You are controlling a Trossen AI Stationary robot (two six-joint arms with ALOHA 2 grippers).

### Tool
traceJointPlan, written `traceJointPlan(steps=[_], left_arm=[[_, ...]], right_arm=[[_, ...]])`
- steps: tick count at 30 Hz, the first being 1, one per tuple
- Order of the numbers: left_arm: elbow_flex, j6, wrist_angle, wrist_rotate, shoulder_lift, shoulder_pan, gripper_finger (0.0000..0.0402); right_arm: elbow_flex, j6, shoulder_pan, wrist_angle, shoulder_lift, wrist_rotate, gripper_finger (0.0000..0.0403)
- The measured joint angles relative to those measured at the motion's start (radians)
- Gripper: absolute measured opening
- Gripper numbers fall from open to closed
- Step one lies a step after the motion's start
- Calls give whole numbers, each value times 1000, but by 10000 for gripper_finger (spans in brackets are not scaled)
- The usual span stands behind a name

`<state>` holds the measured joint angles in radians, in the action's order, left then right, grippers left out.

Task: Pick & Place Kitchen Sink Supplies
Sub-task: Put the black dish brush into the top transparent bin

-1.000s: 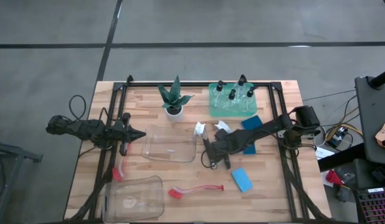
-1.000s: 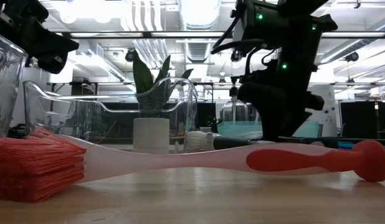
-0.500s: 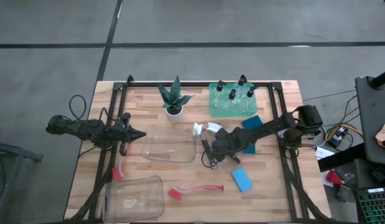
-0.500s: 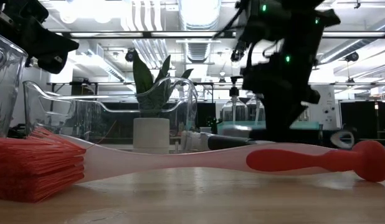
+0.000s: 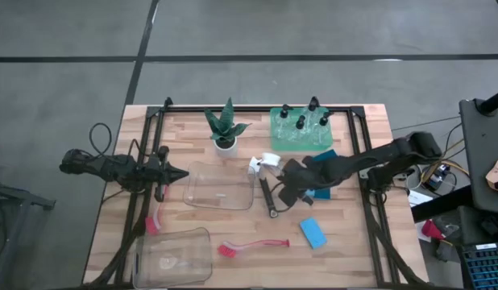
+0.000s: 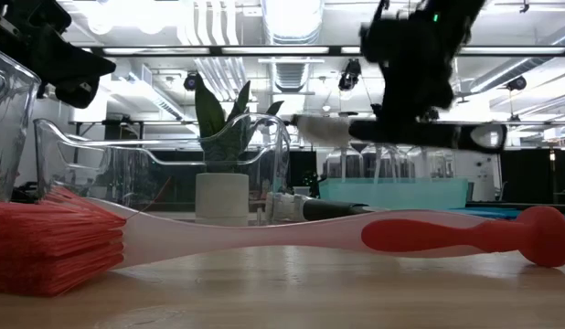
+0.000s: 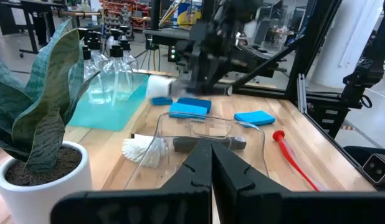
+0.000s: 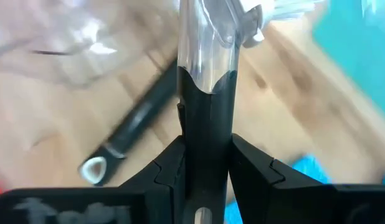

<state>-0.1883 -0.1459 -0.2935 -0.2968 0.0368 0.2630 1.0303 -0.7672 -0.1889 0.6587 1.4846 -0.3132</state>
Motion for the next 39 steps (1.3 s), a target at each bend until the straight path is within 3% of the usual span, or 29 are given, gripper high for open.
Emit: traceJointPlan(steps=[5,9,12,19,29,39], left_arm=[[0,0,0,0,0,0,0],[0,0,-1,0,0,0,0],[0,0,-1,0,0,0,0],[0,0,1,0,0,0,0],[0,0,0,0,1,0,0],[0,0,0,0,2,0,0]], right_arm=[[48,240,-2,-76,-55,-1,95],[105,548,-10,-252,-43,17,95],[165,746,-19,-326,4,27,95],[354,1020,-15,-350,185,26,95],[531,1165,-7,-303,441,-7,95],[615,1252,12,-287,567,-62,95]])
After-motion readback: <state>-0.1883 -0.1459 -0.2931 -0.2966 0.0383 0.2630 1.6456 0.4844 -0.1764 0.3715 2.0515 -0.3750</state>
